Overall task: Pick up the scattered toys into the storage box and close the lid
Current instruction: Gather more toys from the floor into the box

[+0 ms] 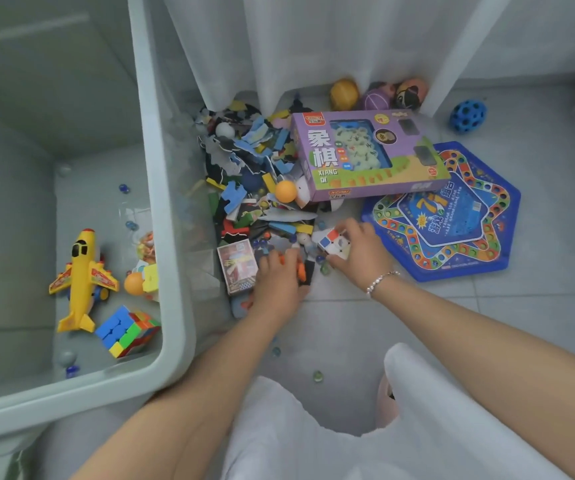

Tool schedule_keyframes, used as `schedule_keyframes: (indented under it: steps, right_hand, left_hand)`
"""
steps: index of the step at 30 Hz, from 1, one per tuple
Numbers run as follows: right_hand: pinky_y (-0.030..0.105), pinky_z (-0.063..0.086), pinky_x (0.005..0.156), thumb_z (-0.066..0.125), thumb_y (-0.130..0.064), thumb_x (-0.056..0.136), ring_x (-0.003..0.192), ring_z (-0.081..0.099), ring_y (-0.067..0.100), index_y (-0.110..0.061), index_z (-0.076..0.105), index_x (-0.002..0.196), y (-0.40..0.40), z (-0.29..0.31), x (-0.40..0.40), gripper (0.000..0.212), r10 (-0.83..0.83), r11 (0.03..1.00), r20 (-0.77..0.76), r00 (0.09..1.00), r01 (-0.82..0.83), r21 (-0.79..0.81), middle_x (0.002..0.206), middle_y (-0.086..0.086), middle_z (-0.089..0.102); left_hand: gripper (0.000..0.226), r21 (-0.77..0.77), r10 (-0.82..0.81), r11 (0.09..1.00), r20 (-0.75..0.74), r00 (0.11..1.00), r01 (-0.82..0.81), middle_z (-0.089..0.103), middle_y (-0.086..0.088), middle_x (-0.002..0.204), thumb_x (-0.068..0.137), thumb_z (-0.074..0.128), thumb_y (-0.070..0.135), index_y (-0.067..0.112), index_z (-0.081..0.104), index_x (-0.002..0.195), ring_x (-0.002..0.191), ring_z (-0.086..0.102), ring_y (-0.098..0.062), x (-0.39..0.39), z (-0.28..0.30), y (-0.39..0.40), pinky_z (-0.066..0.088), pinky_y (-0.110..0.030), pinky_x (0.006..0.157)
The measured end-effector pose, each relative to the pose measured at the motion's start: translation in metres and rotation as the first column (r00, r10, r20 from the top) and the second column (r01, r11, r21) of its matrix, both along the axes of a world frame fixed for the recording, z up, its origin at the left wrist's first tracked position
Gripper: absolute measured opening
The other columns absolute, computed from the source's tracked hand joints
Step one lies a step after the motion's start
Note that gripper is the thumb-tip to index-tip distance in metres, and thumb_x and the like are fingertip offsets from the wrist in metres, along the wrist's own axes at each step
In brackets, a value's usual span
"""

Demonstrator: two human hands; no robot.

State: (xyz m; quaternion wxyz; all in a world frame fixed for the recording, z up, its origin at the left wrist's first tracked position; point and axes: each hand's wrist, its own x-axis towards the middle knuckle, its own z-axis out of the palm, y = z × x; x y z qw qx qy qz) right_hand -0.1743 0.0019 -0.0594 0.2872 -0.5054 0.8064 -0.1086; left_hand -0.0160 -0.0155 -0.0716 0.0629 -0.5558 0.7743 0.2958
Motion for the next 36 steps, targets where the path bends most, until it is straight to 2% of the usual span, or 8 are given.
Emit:
schedule_keyframes:
  steps: [3, 7, 9, 12, 18, 25, 31, 36]
  right_hand:
    - [0.034, 0.051, 0.08, 0.073, -0.032, 0.073, 0.103, 0.054, 0.026, -0.023, 0.045, 0.118, 0.009, -0.002, 0.006, 0.053, 0.023, 1.0, -0.004, 1.0, -0.023, -0.002, 0.118, 0.008, 0.049]
    - [0.03, 0.051, 0.08, 0.073, -0.035, 0.074, 0.102, 0.056, 0.02, -0.024, 0.046, 0.118, 0.022, -0.003, 0.008, 0.053, -0.079, 0.996, 0.08, 0.994, 0.081, -0.026, 0.118, 0.006, 0.051]
    - [0.028, 0.051, 0.079, 0.073, -0.033, 0.075, 0.103, 0.055, 0.017, -0.024, 0.046, 0.12, 0.027, -0.002, 0.008, 0.054, -0.121, 0.992, 0.126, 0.985, 0.126, -0.032, 0.12, 0.006, 0.05]
    - [0.027, 0.052, 0.079, 0.073, -0.029, 0.075, 0.102, 0.055, 0.015, -0.023, 0.044, 0.122, 0.029, 0.0, 0.01, 0.055, -0.158, 0.985, 0.193, 0.968, 0.168, -0.034, 0.122, 0.006, 0.049]
    - [0.024, 0.048, 0.076, 0.073, -0.029, 0.076, 0.103, 0.054, 0.014, -0.023, 0.039, 0.131, 0.031, -0.001, 0.012, 0.065, -0.176, 0.982, 0.253, 0.951, 0.189, -0.026, 0.126, 0.005, 0.049]
    - [0.031, 0.047, 0.089, 0.072, -0.038, 0.075, 0.115, 0.048, 0.018, -0.023, 0.034, 0.14, 0.036, -0.003, 0.005, 0.077, -0.18, 0.984, 0.164, 0.97, 0.178, 0.026, 0.128, 0.005, 0.043]
    - [0.031, 0.043, 0.096, 0.072, -0.04, 0.075, 0.117, 0.042, 0.022, -0.023, 0.034, 0.14, 0.038, -0.006, 0.004, 0.077, -0.185, 0.972, 0.197, 0.963, 0.15, 0.18, 0.126, 0.008, 0.037]
    - [0.02, 0.048, 0.07, 0.077, -0.026, 0.072, 0.099, 0.053, 0.019, -0.024, 0.035, 0.127, 0.036, -0.001, 0.005, 0.069, -0.255, 0.964, 0.402, 0.879, 0.196, 0.181, 0.117, 0.002, 0.048]
  left_hand:
    - [0.063, -0.009, 0.01, 1.0, -0.068, 0.998, -0.01, 0.04, -0.013, 0.125, 0.084, 0.06, 0.018, 0.023, 0.029, 0.138, 0.114, 0.043, -0.032, 0.002, -0.002, 0.005, 0.043, -0.041, 0.093]
    - [0.066, -0.018, 0.368, 0.921, -0.285, 0.885, -0.389, 0.044, -0.01, 0.13, 0.086, 0.061, 0.02, 0.018, 0.029, 0.143, 0.118, 0.045, -0.029, 0.005, 0.008, 0.005, 0.039, -0.04, 0.099]
    - [0.063, -0.1, 0.449, 0.871, -0.229, 0.863, -0.48, 0.044, -0.008, 0.135, 0.086, 0.062, 0.025, 0.012, 0.032, 0.14, 0.125, 0.04, -0.027, 0.014, 0.008, 0.005, 0.029, -0.038, 0.105]
    - [0.056, -0.239, 0.398, 0.886, -0.046, 0.916, -0.397, 0.037, -0.012, 0.14, 0.085, 0.061, 0.033, 0.01, 0.04, 0.132, 0.13, 0.031, -0.03, 0.027, 0.0, 0.005, 0.022, -0.039, 0.106]
    - [0.063, -0.095, 0.408, 0.906, -0.061, 0.911, -0.412, -0.002, -0.015, 0.156, 0.085, 0.063, 0.036, 0.02, 0.036, 0.139, 0.145, -0.003, -0.031, 0.026, -0.007, 0.002, 0.006, -0.042, 0.116]
    - [0.073, -0.055, 0.424, 0.899, -0.147, 0.894, -0.435, 0.018, -0.011, 0.151, 0.067, 0.076, 0.052, 0.024, 0.048, 0.128, 0.137, 0.014, -0.031, 0.028, -0.004, -0.003, 0.018, -0.043, 0.111]
    - [0.1, 0.141, 0.486, 0.87, -0.071, 0.871, -0.473, -0.001, -0.011, 0.153, 0.067, 0.076, 0.052, 0.033, 0.018, 0.147, 0.14, 0.005, -0.034, 0.022, 0.0, -0.008, 0.02, -0.045, 0.112]
    - [0.086, 0.129, 0.473, 0.88, -0.181, 0.862, -0.456, 0.021, -0.006, 0.136, 0.065, 0.08, 0.043, 0.044, 0.035, 0.138, 0.124, 0.037, -0.031, 0.026, -0.003, -0.002, 0.038, -0.039, 0.105]
